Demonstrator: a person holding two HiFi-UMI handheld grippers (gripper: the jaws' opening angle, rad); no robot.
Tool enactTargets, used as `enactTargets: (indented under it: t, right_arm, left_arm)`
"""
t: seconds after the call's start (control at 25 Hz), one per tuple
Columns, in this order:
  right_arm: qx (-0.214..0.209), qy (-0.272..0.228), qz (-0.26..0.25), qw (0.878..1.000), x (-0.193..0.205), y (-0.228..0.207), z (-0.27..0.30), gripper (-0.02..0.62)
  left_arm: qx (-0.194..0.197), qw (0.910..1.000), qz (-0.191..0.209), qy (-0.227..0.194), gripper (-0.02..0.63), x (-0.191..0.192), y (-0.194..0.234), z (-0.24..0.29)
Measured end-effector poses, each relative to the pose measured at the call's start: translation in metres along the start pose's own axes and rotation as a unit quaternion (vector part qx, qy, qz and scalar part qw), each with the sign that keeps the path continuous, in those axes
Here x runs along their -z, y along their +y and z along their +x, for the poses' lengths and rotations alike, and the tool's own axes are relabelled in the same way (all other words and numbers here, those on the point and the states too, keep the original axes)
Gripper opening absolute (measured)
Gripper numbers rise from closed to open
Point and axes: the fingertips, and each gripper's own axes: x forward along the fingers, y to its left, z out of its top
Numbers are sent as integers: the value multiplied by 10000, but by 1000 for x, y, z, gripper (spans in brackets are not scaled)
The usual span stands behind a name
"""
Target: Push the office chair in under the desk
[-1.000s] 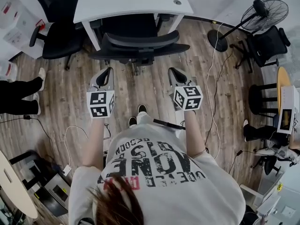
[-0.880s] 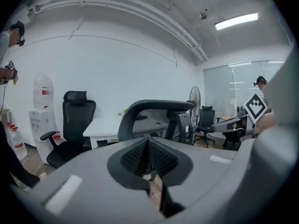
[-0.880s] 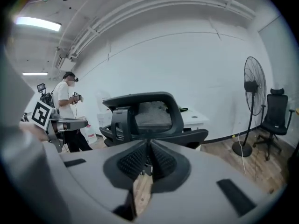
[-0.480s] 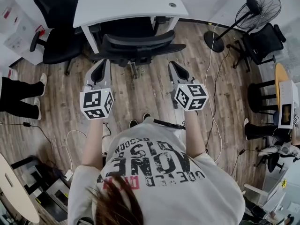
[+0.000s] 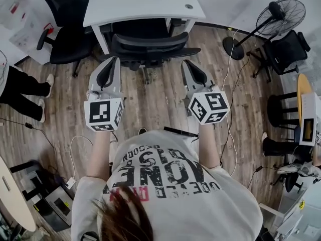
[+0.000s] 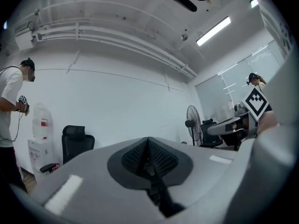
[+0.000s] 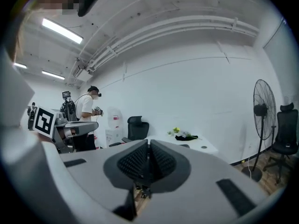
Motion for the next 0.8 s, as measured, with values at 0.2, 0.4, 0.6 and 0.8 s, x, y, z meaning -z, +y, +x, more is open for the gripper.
enactTargets:
  t: [0.2, 0.4, 0.6, 0.8]
  right_arm:
    - [-19, -134, 113, 9998, -4, -7, -13, 28]
    - [-116, -244, 180, 9995, -9, -19, -34, 28]
    - [-215, -278, 69, 9994, -12, -32, -56, 28]
    - [-346, -251, -4, 9991, -7, -44, -75, 28]
  left_arm:
    - [-106, 9998, -99, -148, 12, -12, -15, -8]
    - [-135, 9996, -173, -178, 12, -27, -39, -15]
    - [-392, 9987, -231, -236, 12, -41, -54, -30]
    - [-678, 9971, -142, -300, 12, -45, -76, -39]
